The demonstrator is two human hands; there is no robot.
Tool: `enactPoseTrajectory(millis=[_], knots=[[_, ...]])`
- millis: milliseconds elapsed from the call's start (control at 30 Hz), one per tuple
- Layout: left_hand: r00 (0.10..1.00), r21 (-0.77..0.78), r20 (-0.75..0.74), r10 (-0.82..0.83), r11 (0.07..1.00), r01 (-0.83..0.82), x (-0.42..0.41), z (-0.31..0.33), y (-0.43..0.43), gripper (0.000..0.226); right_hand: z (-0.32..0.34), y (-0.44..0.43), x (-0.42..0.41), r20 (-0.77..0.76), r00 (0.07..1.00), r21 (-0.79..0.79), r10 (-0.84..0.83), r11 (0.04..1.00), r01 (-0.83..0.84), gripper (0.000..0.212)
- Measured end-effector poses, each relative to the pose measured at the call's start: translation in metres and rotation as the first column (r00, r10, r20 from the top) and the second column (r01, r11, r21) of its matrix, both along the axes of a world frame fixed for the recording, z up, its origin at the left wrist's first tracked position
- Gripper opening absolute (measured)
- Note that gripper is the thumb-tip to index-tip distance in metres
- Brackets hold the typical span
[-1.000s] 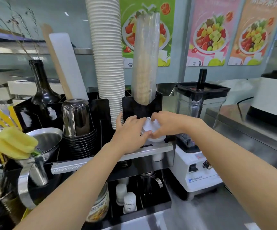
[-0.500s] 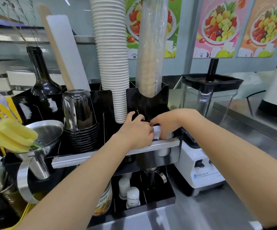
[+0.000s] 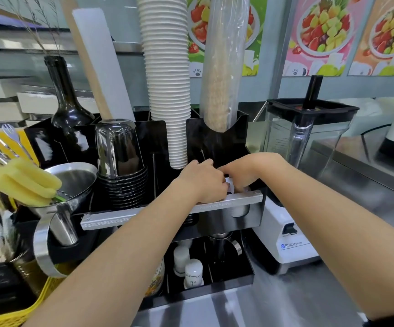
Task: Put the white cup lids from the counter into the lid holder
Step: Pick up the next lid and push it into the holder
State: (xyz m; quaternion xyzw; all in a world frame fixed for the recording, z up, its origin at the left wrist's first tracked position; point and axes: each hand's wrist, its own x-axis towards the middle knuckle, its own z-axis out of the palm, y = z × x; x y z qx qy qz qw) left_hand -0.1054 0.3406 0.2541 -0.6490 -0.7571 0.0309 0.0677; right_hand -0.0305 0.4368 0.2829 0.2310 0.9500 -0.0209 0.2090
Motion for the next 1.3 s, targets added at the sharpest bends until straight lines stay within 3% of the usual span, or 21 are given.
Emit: enactPoseTrajectory(millis=[100,200,267,367,467,600,667,900,1133,1300], knots=[[0.999,0.143,0.009,-0.054,0.988,0.052,-0.001,-0.004,-0.009,0.042,0.003,-0.003,0.006,-0.036,0.999,-0.021,-0.027,0.999,0.026,0.065],[0.991,0.342,0.037,-0.128,0.934,0.108,0.0,-0.002,-0.027,0.037,0.011,-0.008,0.018,-0.181,0.983,-0.04,-0.021,0.999,0.014,0.064],[0.985,0.436,0.068,-0.16,0.892,0.115,0.006,0.002,-0.046,0.039,0.017,-0.013,0.027,-0.304,0.953,0.03,0.02,0.999,-0.012,0.071],[0.971,0.578,0.167,-0.17,0.815,0.044,0.015,0.006,-0.085,0.041,0.017,-0.03,0.045,-0.551,0.832,0.098,0.067,0.995,-0.016,0.067],[0.943,0.62,0.305,-0.134,0.779,-0.09,0.027,-0.004,-0.136,0.042,0.0,-0.062,0.069,-0.771,0.635,0.017,0.049,0.998,-0.057,0.055],[0.902,0.547,0.431,-0.03,0.803,-0.235,0.039,-0.034,-0.196,0.045,-0.047,-0.112,0.091,-0.835,0.55,-0.102,-0.019,0.987,-0.121,0.059],[0.878,0.503,0.478,0.014,0.815,-0.287,0.043,-0.051,-0.222,0.048,-0.074,-0.138,0.097,-0.822,0.568,-0.163,-0.048,0.974,-0.155,0.067],[0.756,0.339,0.63,0.18,0.812,-0.475,0.07,-0.131,-0.305,0.052,-0.174,-0.231,0.114,-0.632,0.775,-0.326,-0.011,0.911,-0.253,0.087],[0.668,0.115,0.686,0.287,0.864,-0.49,0.113,-0.203,-0.369,0.058,-0.248,-0.307,0.154,-0.389,0.918,-0.479,0.078,0.834,-0.274,0.106],[0.61,0.009,0.741,0.282,0.903,-0.429,0.14,-0.239,-0.395,0.064,-0.27,-0.339,0.182,-0.291,0.947,-0.519,0.132,0.81,-0.273,0.106]])
